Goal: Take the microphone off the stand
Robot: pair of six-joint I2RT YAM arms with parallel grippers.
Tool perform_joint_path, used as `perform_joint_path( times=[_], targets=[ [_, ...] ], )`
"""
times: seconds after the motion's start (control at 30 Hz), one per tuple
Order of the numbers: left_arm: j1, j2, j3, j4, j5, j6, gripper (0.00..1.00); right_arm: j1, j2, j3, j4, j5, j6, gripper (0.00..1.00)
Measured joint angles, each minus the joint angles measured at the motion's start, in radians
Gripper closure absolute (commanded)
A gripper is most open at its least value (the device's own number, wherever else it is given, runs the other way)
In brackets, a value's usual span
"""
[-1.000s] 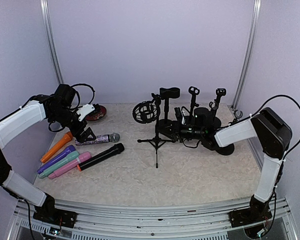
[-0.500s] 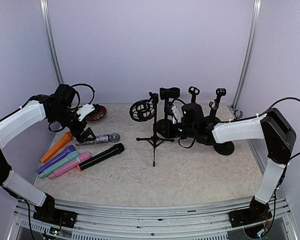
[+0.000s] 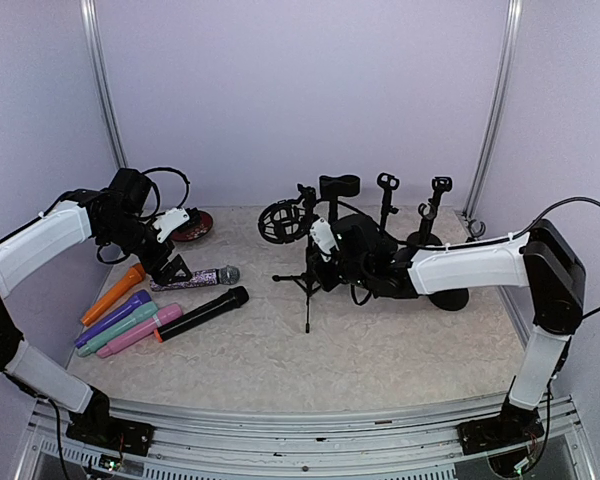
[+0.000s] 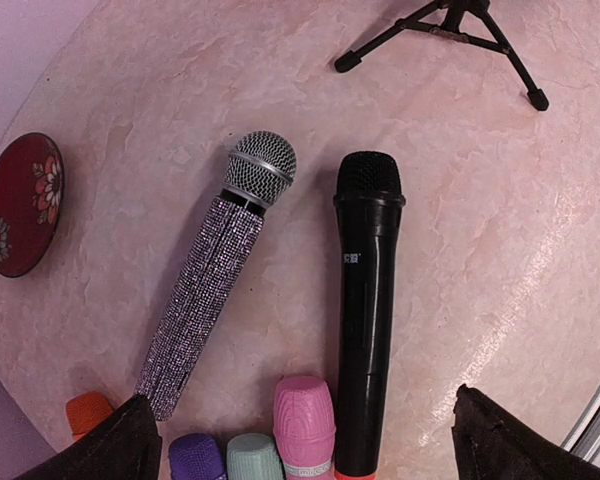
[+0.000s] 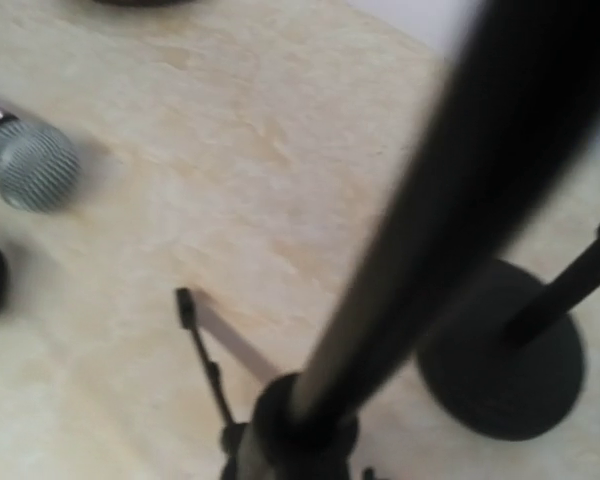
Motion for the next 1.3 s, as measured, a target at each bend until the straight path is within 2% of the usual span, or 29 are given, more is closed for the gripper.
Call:
perform_joint_path(
  times=[0.03, 0.17, 0.23, 0.33, 0.4, 0.47, 0.67, 0.77, 0.97, 1.3],
  targets=[
    [0.0, 0.0, 0.0, 0.0, 0.0, 0.0, 0.01, 0.005, 0.002, 0.001, 0.0, 0.021, -0.019, 0.9],
    [0.0, 0.0, 0.001, -0.002, 0.0, 0.0, 0.01, 0.016, 0.003, 0.001, -0.002, 0.079, -0.085, 0.46],
    [0.0, 0.0, 0.005, -0.006, -0.001, 0.0, 0.01, 0.016, 0.003, -0.003, -0.013, 0.082, -0.082, 0.34],
    [0.0, 0.0, 0.011, -0.007, -0.002, 0.0, 0.01, 0.007, -0.014, -0.029, -0.014, 0.041, -0.045, 0.24],
    [0.0, 0.0, 0.012, -0.009, -0.003, 0.0, 0.01, -0.006, -0.055, -0.068, -0.006, -0.017, 0.001, 0.23],
    [0.0, 0.0, 0.012, -0.012, -0.003, 0.0, 0.01, -0.035, -0.111, -0.111, 0.011, -0.1, 0.061, 0.27],
    [0.003, 0.0, 0.013, -0.014, -0.006, 0.0, 0.01, -0.212, -0.217, -0.194, 0.129, -0.397, 0.385, 0.35],
    [0.007, 0.0, 0.014, -0.014, -0.008, 0.0, 0.01, -0.261, -0.185, -0.193, 0.167, -0.518, 0.549, 0.39],
    [0.008, 0.0, 0.024, -0.013, -0.008, 0.0, 0.01, -0.266, -0.032, -0.191, 0.3, -0.77, 0.823, 0.44],
    [0.01, -0.001, 0.024, -0.014, -0.01, 0.0, 0.01, -0.269, 0.079, -0.132, 0.42, -0.912, 1.006, 0.56]
  ],
)
